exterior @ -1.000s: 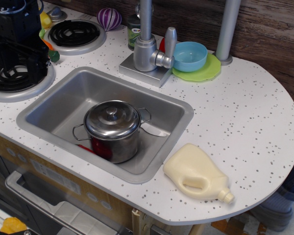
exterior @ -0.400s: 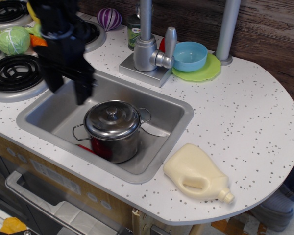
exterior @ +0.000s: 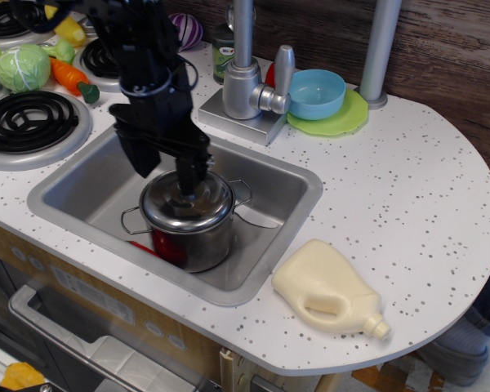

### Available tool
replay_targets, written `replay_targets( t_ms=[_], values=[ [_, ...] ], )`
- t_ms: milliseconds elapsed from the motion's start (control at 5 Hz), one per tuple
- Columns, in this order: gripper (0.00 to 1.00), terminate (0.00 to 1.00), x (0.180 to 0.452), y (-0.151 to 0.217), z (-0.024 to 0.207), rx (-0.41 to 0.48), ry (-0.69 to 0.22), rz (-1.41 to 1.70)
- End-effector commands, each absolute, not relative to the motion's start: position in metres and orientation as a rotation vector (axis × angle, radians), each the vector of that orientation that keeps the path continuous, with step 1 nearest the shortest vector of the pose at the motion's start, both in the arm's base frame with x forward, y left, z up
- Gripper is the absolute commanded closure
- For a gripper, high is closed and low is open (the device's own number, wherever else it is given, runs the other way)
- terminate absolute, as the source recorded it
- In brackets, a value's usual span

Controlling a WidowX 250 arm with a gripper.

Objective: Take lid off pot or pan

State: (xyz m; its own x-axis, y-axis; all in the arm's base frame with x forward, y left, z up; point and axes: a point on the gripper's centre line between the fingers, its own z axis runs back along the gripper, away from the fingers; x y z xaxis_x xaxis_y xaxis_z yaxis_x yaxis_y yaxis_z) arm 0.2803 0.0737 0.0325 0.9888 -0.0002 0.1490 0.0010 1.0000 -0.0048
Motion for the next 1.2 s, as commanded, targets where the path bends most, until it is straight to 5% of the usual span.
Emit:
replay_targets(
  t_ms=[0,600,800,1000],
  values=[
    [0.0,0.0,0.29,0.07,0.028,-0.012,-0.169,-0.019],
    [0.0,0.0,0.298,0.074,0.016,0.0,-0.186,-0.026],
    [1.0,0.0,0.307,0.077,0.011,-0.006,-0.215,-0.034],
    [1.0,0.0,0.308,0.076,0.012,-0.005,-0.213,-0.028]
  ],
)
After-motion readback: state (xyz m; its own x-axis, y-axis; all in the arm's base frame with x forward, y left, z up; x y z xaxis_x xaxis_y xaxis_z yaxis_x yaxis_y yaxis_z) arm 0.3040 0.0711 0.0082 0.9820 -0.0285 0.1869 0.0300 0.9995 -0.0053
